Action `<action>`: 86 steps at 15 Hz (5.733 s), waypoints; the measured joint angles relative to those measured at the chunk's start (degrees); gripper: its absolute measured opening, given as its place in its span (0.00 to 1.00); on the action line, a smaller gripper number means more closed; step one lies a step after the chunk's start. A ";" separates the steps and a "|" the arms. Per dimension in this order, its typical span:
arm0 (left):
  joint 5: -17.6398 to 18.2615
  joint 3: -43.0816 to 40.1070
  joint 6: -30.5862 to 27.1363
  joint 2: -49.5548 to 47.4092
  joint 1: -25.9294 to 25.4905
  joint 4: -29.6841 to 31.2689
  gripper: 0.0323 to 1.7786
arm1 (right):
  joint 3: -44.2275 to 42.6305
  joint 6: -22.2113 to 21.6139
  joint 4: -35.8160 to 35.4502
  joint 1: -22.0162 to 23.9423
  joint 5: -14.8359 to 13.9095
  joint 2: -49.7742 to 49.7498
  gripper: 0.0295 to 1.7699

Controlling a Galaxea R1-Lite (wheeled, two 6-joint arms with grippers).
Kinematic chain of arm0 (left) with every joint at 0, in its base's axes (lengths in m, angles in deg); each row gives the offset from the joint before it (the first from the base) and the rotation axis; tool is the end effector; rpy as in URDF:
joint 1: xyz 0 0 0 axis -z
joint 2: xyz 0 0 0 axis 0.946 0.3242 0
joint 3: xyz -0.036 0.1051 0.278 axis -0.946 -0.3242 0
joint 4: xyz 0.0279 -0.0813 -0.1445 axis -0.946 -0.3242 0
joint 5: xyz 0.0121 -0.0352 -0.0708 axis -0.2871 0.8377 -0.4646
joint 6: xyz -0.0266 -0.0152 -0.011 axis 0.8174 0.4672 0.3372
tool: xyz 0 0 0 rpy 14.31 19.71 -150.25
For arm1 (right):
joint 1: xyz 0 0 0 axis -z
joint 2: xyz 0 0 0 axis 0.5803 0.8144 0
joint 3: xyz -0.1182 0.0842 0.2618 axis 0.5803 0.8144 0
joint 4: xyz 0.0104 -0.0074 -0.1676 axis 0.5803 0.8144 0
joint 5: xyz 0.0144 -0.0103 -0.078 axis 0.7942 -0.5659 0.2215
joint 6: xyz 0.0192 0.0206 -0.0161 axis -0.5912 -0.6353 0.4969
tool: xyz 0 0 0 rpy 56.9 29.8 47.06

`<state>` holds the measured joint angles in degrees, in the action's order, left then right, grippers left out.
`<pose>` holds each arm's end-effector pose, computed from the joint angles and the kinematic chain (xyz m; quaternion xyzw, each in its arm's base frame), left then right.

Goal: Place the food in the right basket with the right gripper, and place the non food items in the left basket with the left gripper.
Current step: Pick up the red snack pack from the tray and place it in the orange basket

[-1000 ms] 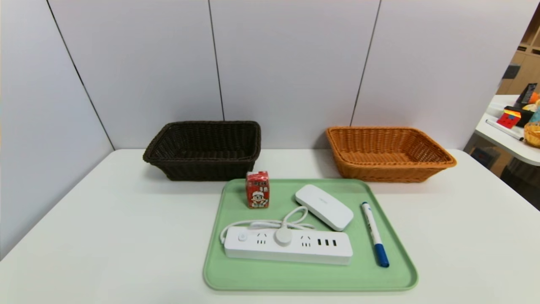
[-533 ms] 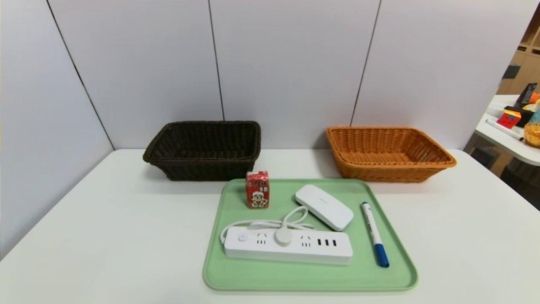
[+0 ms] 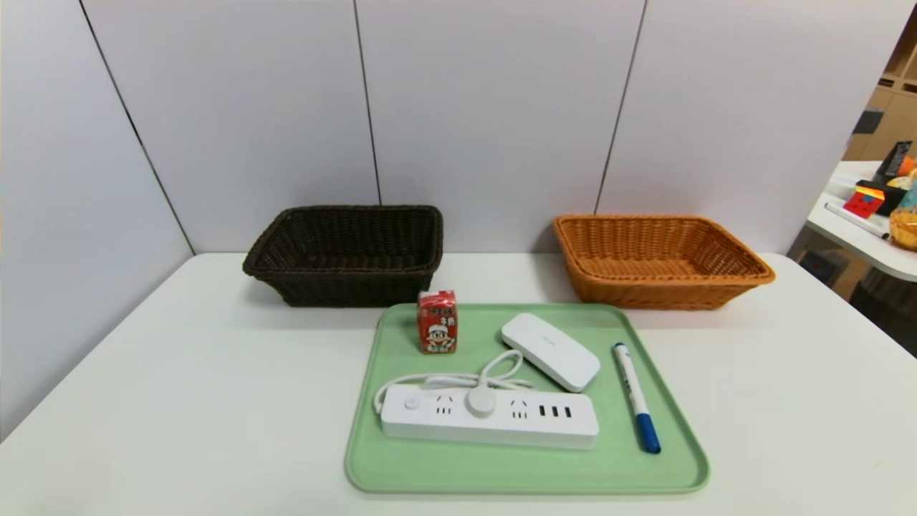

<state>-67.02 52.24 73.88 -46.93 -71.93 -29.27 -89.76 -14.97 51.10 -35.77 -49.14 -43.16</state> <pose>-0.0384 -0.0008 0.2315 0.0083 -0.0661 0.0027 0.9978 -0.0594 0.0054 0.2242 -0.0325 -0.0427 0.0904 0.9945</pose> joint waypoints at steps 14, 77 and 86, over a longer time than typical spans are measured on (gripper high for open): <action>-4.82 36.57 0.34 46.81 11.92 -2.95 0.95 | -71.00 -3.93 18.38 -9.64 7.29 63.53 0.96; -18.42 21.38 10.44 50.86 25.97 -5.73 0.95 | -24.55 -3.60 -65.80 -35.96 7.66 107.46 0.96; -18.01 21.44 10.54 52.24 25.99 -5.66 0.95 | -24.98 -3.99 -65.73 -37.23 7.55 108.00 0.96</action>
<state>-85.03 73.68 84.42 5.30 -45.94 -34.92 -114.73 -18.95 -14.63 -73.00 -41.59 64.84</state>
